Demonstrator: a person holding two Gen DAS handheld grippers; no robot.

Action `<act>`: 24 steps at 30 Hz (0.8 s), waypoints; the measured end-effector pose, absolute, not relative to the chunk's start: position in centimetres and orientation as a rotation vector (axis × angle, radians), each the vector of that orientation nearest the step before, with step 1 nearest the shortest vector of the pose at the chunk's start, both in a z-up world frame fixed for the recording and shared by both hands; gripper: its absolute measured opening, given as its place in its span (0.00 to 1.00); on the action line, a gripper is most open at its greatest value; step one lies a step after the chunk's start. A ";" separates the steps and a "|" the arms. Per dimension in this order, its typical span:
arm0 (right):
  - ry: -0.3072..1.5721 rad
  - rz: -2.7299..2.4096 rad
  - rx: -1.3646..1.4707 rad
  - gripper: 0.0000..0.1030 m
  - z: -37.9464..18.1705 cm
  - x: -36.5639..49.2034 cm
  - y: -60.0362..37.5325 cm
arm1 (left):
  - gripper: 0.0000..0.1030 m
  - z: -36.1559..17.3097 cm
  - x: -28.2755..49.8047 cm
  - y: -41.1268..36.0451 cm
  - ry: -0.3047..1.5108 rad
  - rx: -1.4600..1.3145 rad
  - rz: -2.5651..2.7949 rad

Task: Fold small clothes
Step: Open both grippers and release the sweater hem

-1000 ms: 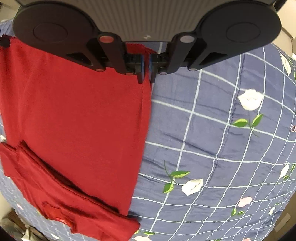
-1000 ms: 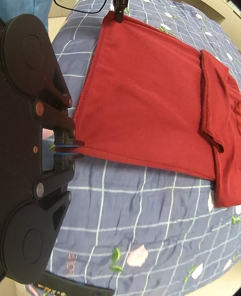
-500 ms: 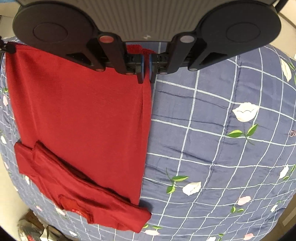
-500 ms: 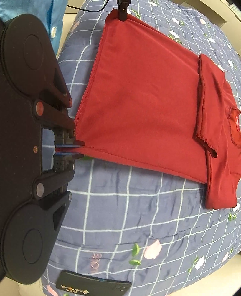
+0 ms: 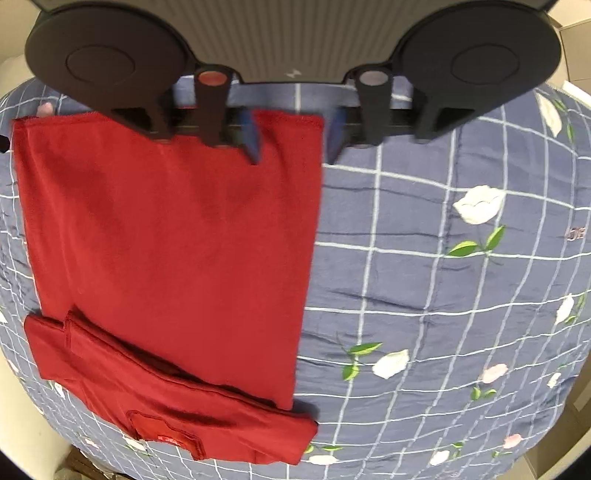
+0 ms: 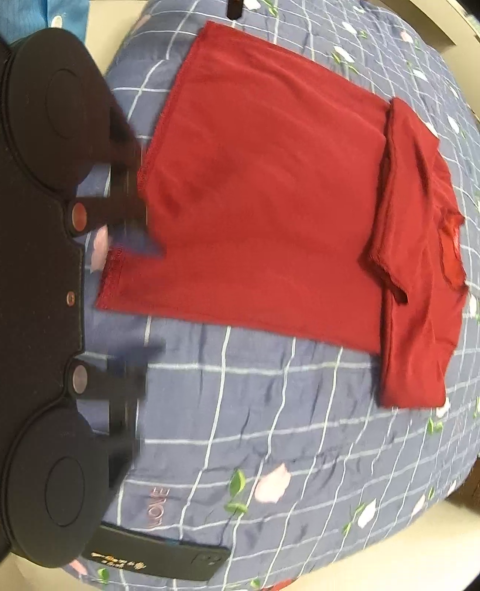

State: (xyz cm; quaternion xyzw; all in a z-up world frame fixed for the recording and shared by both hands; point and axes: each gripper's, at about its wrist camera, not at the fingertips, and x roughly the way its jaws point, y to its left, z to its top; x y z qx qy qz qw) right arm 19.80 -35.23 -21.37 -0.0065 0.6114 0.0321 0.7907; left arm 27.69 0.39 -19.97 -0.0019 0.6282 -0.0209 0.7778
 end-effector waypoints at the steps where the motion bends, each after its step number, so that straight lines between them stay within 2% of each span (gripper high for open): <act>1: 1.305 0.070 -0.006 0.80 -21.2 19.6 -35.4 | 0.58 -19.7 27.4 0.5 1.351 0.002 -0.040; 3: 1.293 0.078 -0.015 0.84 -21.0 19.1 -35.5 | 0.73 -19.0 26.7 0.7 1.336 0.025 -0.025; 6: 1.253 0.089 -0.100 0.94 -21.2 18.4 -34.9 | 0.84 -18.0 25.7 0.6 1.300 0.079 -0.001; 9: 1.160 0.128 -0.266 0.95 -21.7 17.4 -33.3 | 0.91 -17.2 24.6 0.1 1.254 0.160 0.014; 17: 0.982 0.420 -0.622 0.95 -23.7 13.9 -28.1 | 0.94 -16.9 22.2 -4.2 1.151 0.467 -0.054; 24: 0.897 0.538 -0.860 0.93 -26.1 12.1 -26.5 | 0.99 -15.9 21.1 -7.4 1.047 0.542 -0.110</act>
